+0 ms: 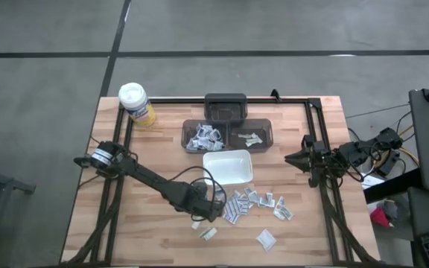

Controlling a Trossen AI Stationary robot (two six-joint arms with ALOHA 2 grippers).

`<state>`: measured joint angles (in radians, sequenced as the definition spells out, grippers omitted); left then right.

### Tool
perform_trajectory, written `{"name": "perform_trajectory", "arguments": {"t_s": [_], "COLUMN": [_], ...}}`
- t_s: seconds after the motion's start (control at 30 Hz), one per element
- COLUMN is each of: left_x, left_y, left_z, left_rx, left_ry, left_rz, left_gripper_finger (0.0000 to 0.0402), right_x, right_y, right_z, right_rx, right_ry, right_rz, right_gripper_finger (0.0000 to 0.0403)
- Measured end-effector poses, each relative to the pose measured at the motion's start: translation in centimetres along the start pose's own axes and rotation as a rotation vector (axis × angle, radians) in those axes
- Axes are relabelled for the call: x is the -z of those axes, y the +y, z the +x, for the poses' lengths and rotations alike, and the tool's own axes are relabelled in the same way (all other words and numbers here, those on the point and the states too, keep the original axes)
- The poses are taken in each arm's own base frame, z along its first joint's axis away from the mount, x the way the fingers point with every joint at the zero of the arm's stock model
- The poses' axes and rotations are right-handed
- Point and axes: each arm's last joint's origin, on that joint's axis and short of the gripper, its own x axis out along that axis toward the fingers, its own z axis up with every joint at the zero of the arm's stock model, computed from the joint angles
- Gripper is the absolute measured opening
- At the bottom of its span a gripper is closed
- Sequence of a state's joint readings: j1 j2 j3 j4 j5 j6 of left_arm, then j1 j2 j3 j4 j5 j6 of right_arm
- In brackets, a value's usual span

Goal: Pick & Place First Aid Supplies
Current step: Put the alcohol pad into the bottom left black bin

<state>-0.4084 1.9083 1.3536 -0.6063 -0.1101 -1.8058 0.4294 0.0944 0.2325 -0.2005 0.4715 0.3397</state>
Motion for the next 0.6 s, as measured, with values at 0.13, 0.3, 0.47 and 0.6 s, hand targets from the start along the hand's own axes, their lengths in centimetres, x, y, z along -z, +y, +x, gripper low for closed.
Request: {"name": "perform_trajectory", "arguments": {"t_s": [0.13,0.3,0.47,0.6], "left_x": [-0.1,0.0,-0.1,0.0], "left_y": [0.2,0.3,0.4,0.8], "left_z": [0.0,0.0,0.3,1.2], "left_rx": [-0.027,-0.031,-0.025,0.014], "left_ry": [-0.001,0.006,0.014,0.050], "left_rz": [-0.047,-0.064,-0.076,-0.110], "left_gripper_finger": [0.0105,0.0127,0.0128,0.0128], "right_x": [0.0,0.0,0.0,0.0], "right_y": [0.0,0.0,0.0,0.0], "right_z": [0.0,0.0,0.0,0.0], "right_rx": [0.000,0.000,0.000,0.000], "right_ry": [0.000,0.000,0.000,0.000], "right_rz": [0.000,-0.003,-0.003,-0.003], "right_gripper_finger": [0.0052,0.0052,0.0052,0.0052]}}
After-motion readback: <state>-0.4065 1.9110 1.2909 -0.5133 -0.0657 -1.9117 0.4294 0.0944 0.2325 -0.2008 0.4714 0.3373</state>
